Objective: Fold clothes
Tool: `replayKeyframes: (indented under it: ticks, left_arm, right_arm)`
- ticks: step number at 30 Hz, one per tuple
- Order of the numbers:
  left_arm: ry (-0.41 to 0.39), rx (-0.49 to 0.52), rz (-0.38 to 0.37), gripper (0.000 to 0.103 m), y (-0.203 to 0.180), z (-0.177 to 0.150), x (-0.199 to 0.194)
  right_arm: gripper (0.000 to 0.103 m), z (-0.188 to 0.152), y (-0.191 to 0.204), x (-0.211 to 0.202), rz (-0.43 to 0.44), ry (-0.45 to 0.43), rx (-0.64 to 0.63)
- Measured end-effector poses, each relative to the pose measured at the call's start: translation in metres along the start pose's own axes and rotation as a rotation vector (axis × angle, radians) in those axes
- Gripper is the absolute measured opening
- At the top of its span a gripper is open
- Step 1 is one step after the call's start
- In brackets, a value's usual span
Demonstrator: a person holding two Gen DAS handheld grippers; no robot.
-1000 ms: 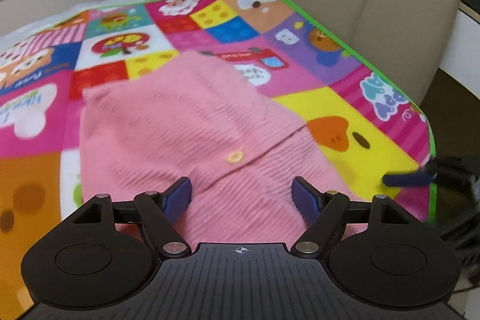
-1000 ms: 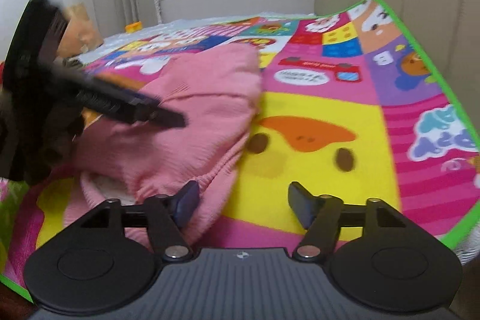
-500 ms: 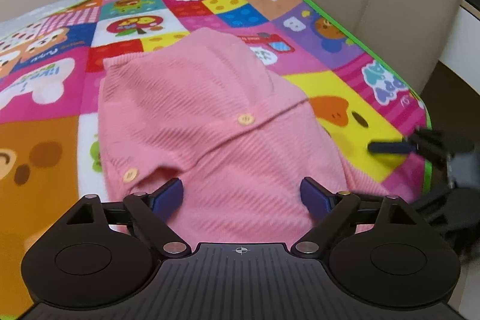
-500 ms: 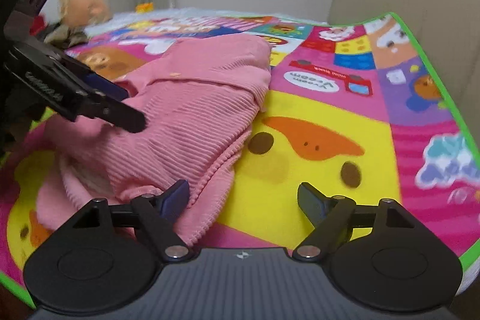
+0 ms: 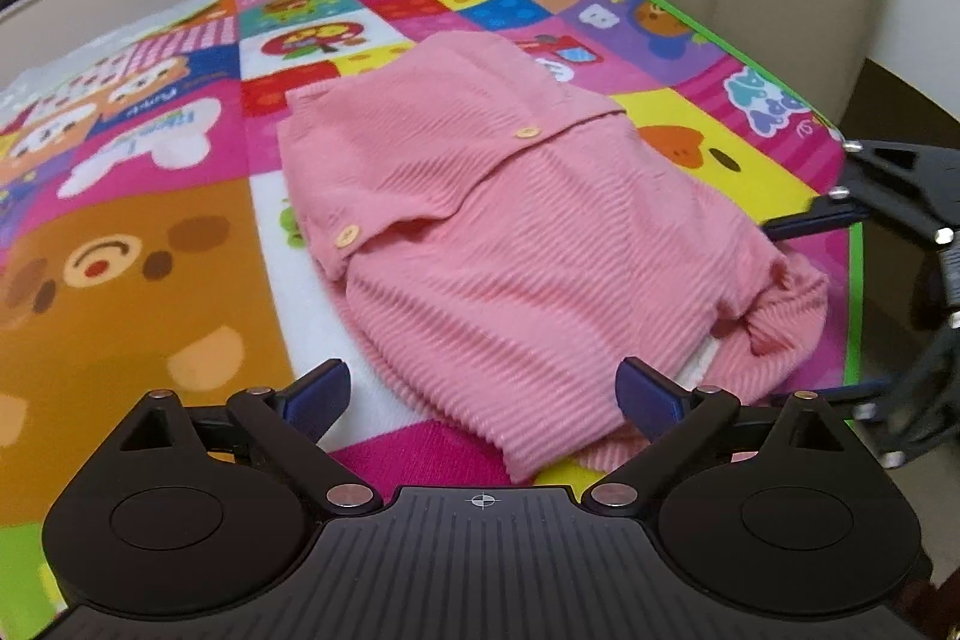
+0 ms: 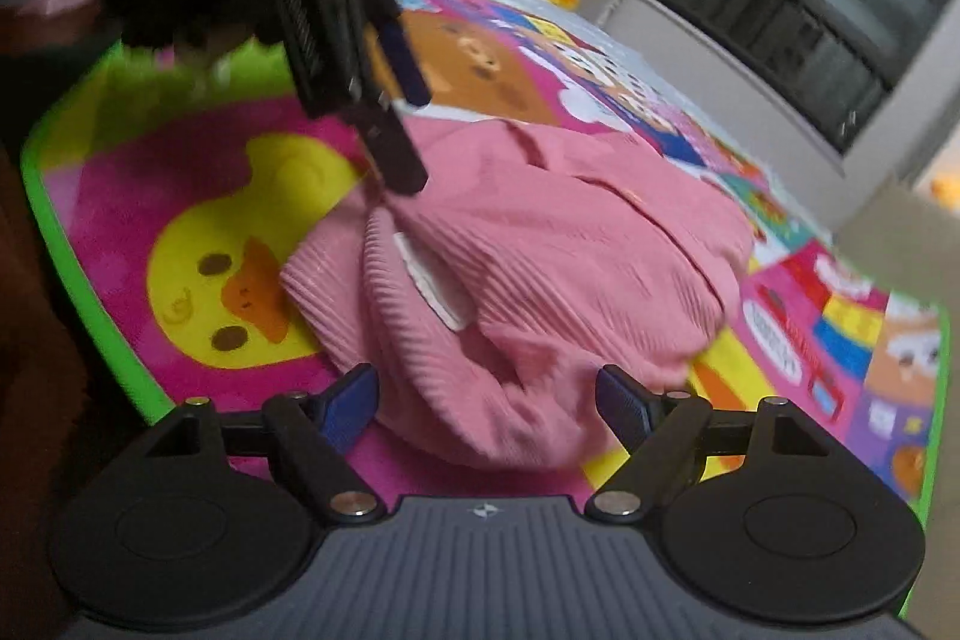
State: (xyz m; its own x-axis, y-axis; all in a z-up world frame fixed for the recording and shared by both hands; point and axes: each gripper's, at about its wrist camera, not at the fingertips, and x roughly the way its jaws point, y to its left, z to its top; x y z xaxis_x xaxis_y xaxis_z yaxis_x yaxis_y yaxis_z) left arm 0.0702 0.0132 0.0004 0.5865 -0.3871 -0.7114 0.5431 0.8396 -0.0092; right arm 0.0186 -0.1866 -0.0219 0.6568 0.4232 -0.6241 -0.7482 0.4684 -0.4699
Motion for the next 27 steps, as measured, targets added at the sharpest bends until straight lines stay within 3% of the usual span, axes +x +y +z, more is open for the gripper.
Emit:
replayKeyframes:
  ticks: [2,4,9,12,15,18,22,27]
  left_arm:
    - [-0.004,0.029,-0.003,0.099,-0.005,-0.001,-0.005]
    - [-0.008,0.057,-0.006,0.099,-0.011,-0.002,-0.010]
    - [-0.017,0.129,-0.014,0.101,-0.024,-0.005,-0.022]
    - [-0.026,0.190,0.013,0.102,-0.036,-0.005,-0.013]
    - [-0.034,0.251,0.042,0.102,-0.049,-0.004,-0.003]
    - [-0.036,0.261,0.124,0.102,-0.051,0.001,0.016]
    - [-0.083,0.168,0.162,0.102,-0.029,0.016,0.011]
    - [-0.113,0.095,0.161,0.103,-0.005,0.033,0.003]
  right_arm:
    - [0.056,0.007,0.000,0.005,-0.009,-0.011,0.025]
    - [0.042,0.015,-0.016,0.007,-0.011,-0.020,0.140]
    - [0.039,0.013,-0.091,0.012,0.127,-0.039,0.675]
    - [0.039,0.004,-0.107,0.016,0.170,-0.036,0.812]
    - [0.039,0.004,-0.096,0.016,0.151,-0.028,0.773]
    - [0.041,0.008,-0.080,0.006,0.104,-0.039,0.655]
    - [0.070,0.011,-0.055,-0.014,-0.002,-0.077,0.344]
    - [0.078,0.006,-0.022,-0.012,-0.116,-0.050,-0.046]
